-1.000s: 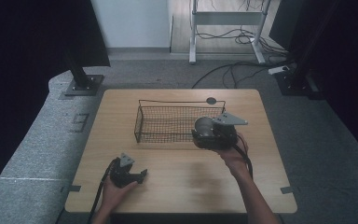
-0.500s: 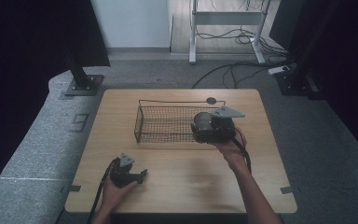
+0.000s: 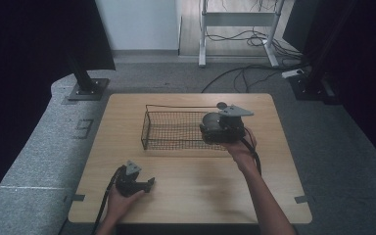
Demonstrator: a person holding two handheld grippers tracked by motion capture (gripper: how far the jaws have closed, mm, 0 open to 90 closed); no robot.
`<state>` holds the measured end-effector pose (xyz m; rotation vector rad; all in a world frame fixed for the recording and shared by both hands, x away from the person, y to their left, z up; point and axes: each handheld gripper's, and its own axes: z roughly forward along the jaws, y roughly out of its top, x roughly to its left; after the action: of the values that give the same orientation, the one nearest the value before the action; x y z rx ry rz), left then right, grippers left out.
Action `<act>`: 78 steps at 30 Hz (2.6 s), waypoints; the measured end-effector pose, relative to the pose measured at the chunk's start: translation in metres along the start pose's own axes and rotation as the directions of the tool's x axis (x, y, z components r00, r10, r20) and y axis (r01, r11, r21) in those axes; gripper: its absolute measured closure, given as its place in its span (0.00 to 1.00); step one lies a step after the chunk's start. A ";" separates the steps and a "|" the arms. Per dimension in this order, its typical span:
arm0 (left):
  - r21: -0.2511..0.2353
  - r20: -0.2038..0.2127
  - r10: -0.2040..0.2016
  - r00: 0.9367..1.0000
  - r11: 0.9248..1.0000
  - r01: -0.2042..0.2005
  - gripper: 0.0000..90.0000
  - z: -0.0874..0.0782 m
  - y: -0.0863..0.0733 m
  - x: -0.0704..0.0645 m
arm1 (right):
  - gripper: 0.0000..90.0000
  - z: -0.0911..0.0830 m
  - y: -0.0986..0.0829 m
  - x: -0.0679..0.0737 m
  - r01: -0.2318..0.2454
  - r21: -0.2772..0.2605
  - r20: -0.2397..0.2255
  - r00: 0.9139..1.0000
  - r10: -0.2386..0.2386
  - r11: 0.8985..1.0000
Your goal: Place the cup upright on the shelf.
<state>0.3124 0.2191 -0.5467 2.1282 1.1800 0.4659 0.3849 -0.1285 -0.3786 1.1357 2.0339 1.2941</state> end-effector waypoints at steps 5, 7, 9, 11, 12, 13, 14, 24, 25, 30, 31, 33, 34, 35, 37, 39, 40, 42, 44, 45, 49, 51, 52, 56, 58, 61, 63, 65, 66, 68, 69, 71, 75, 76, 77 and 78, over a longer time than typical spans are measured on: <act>-0.001 0.000 0.000 1.000 1.000 0.000 0.18 0.000 0.000 0.000 | 0.15 0.003 0.003 -0.002 0.006 0.004 0.000 1.000 -0.006 1.000; -0.001 0.000 0.000 1.000 1.000 0.000 0.18 0.000 0.000 0.000 | 0.15 0.003 0.005 -0.003 0.012 0.002 -0.001 1.000 -0.012 1.000; -0.001 0.000 0.000 1.000 1.000 0.000 0.18 0.000 0.000 0.000 | 0.15 0.004 0.008 -0.004 0.014 0.002 -0.005 1.000 -0.014 1.000; 0.000 0.000 0.000 1.000 1.000 0.000 0.18 0.000 0.000 0.000 | 0.15 0.005 0.010 -0.004 0.018 0.002 -0.006 1.000 -0.018 1.000; 0.000 0.000 0.000 1.000 1.000 0.000 0.18 0.000 0.000 0.000 | 0.15 0.006 0.010 -0.004 0.019 0.002 -0.007 1.000 -0.019 1.000; 0.000 0.000 0.000 1.000 1.000 0.000 0.18 0.000 0.000 0.000 | 0.15 0.007 0.011 -0.004 0.020 0.003 -0.007 1.000 -0.020 1.000; -0.001 0.000 0.000 1.000 1.000 0.000 0.18 0.000 0.000 0.000 | 0.15 0.008 0.012 -0.004 0.019 0.003 -0.007 1.000 -0.019 1.000; 0.000 0.000 0.001 1.000 1.000 -0.001 0.18 0.000 0.000 0.000 | 0.15 0.020 0.013 -0.008 0.010 0.015 -0.007 1.000 -0.010 1.000; 0.001 0.000 0.001 1.000 1.000 -0.001 0.18 0.000 0.000 0.000 | 0.15 0.021 0.013 -0.009 0.010 0.017 -0.007 1.000 -0.010 1.000; 0.000 0.001 0.000 1.000 1.000 0.000 0.18 0.000 0.000 0.000 | 0.15 0.028 0.012 -0.014 0.001 0.031 -0.003 1.000 -0.001 1.000; 0.000 0.001 0.000 1.000 1.000 0.000 0.18 0.000 0.000 0.000 | 0.15 0.029 0.012 -0.016 0.001 0.036 0.001 1.000 -0.001 0.999; 0.000 0.000 0.000 1.000 1.000 0.000 0.18 0.000 0.000 0.000 | 0.15 0.031 0.012 -0.019 -0.005 0.035 0.002 1.000 0.005 0.999; 0.000 0.001 0.000 1.000 1.000 0.000 0.18 0.000 0.000 0.000 | 0.15 0.032 0.012 -0.020 -0.009 0.033 0.003 1.000 0.009 0.999; 0.000 0.000 -0.001 1.000 1.000 0.001 0.18 0.000 0.000 0.000 | 0.15 0.033 0.012 -0.021 -0.010 0.033 0.005 1.000 0.010 0.999; -0.001 0.001 -0.001 1.000 1.000 0.001 0.18 0.000 0.000 0.000 | 0.15 0.035 0.012 -0.023 -0.013 0.036 0.009 1.000 0.013 0.999; 0.000 0.001 -0.001 1.000 1.000 0.001 0.18 0.000 0.000 0.000 | 0.15 0.037 0.012 -0.025 -0.018 0.037 0.010 1.000 0.017 0.999; 0.000 0.001 -0.001 1.000 1.000 0.001 0.18 0.000 0.000 0.000 | 0.15 0.038 0.012 -0.026 -0.018 0.037 0.010 1.000 0.018 0.999; 0.000 0.001 -0.001 1.000 1.000 0.001 0.18 0.000 0.000 0.000 | 0.15 0.041 0.012 -0.028 -0.026 0.037 0.007 1.000 0.026 0.999; 0.000 0.001 0.000 1.000 1.000 0.000 0.18 0.000 0.000 0.000 | 0.15 0.044 0.011 -0.028 -0.031 0.040 0.006 1.000 0.031 0.999; 0.000 0.000 0.001 1.000 1.000 -0.001 0.18 0.000 0.000 0.000 | 0.15 0.046 0.010 -0.029 -0.032 0.044 0.007 0.999 0.032 0.999; -0.001 0.001 -0.001 1.000 1.000 0.001 0.18 0.000 0.000 0.000 | 0.15 0.054 0.009 -0.031 -0.040 0.054 0.013 0.999 0.039 0.998; -0.002 0.001 -0.002 1.000 1.000 0.002 0.18 0.000 0.000 0.000 | 0.15 0.057 0.008 -0.033 -0.044 0.058 0.018 0.999 0.043 0.997; -0.001 0.001 -0.001 1.000 1.000 0.001 0.18 0.000 0.000 0.000 | 0.15 0.058 0.008 -0.034 -0.046 0.062 0.020 0.999 0.045 0.997; -0.002 0.001 -0.002 1.000 1.000 0.002 0.18 0.000 0.000 0.000 | 0.15 0.064 0.006 -0.037 -0.058 0.067 0.026 0.998 0.056 0.996; -0.001 0.001 -0.001 1.000 1.000 0.001 0.18 0.000 0.000 0.000 | 0.15 0.066 0.005 -0.038 -0.056 0.072 0.027 0.998 0.054 0.996; -0.001 0.001 -0.001 1.000 1.000 0.001 0.18 0.000 0.000 0.000 | 0.15 0.070 0.005 -0.039 -0.061 0.077 0.025 0.998 0.059 0.995; -0.001 0.003 -0.001 1.000 1.000 0.001 0.18 0.000 0.000 0.000 | 0.15 0.073 0.005 -0.039 -0.059 0.081 0.024 0.998 0.057 0.995; -0.001 0.002 -0.002 1.000 1.000 0.002 0.18 0.000 0.000 0.000 | 0.15 0.076 0.006 -0.040 -0.057 0.087 0.026 0.998 0.055 0.995; -0.001 0.002 -0.001 1.000 1.000 0.001 0.18 0.000 0.000 0.000 | 0.15 0.077 0.006 -0.040 -0.056 0.089 0.026 0.998 0.054 0.994; -0.001 0.002 -0.001 1.000 1.000 0.001 0.18 0.000 0.000 0.000 | 0.15 0.080 0.007 -0.041 -0.056 0.092 0.027 0.998 0.054 0.994; -0.001 0.003 -0.001 1.000 1.000 0.001 0.18 0.000 0.000 0.000 | 0.15 0.082 0.007 -0.041 -0.057 0.092 0.030 0.998 0.054 0.994; -0.001 0.003 -0.002 1.000 1.000 0.002 0.18 0.000 0.000 0.000 | 0.15 0.085 0.007 -0.042 -0.062 0.096 0.028 0.998 0.060 0.993; -0.001 0.003 -0.001 1.000 1.000 0.001 0.18 0.000 0.000 0.000 | 0.15 0.092 0.007 -0.043 -0.066 0.109 0.031 0.998 0.063 0.992; -0.001 0.003 -0.001 1.000 1.000 0.001 0.18 0.000 0.000 0.000 | 0.15 0.093 0.008 -0.043 -0.066 0.110 0.030 0.998 0.063 0.992; 0.001 0.003 -0.001 1.000 1.000 0.001 0.18 0.000 0.000 0.000 | 0.15 0.095 0.008 -0.043 -0.064 0.111 0.031 0.998 0.061 0.992; 0.001 0.003 -0.002 1.000 1.000 0.002 0.18 0.000 0.000 0.000 | 0.15 0.096 0.008 -0.043 -0.064 0.111 0.031 0.998 0.061 0.992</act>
<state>0.3126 0.2193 -0.5466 2.1276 1.1802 0.4615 0.4827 -0.1139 -0.4156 1.2705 2.0889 1.1994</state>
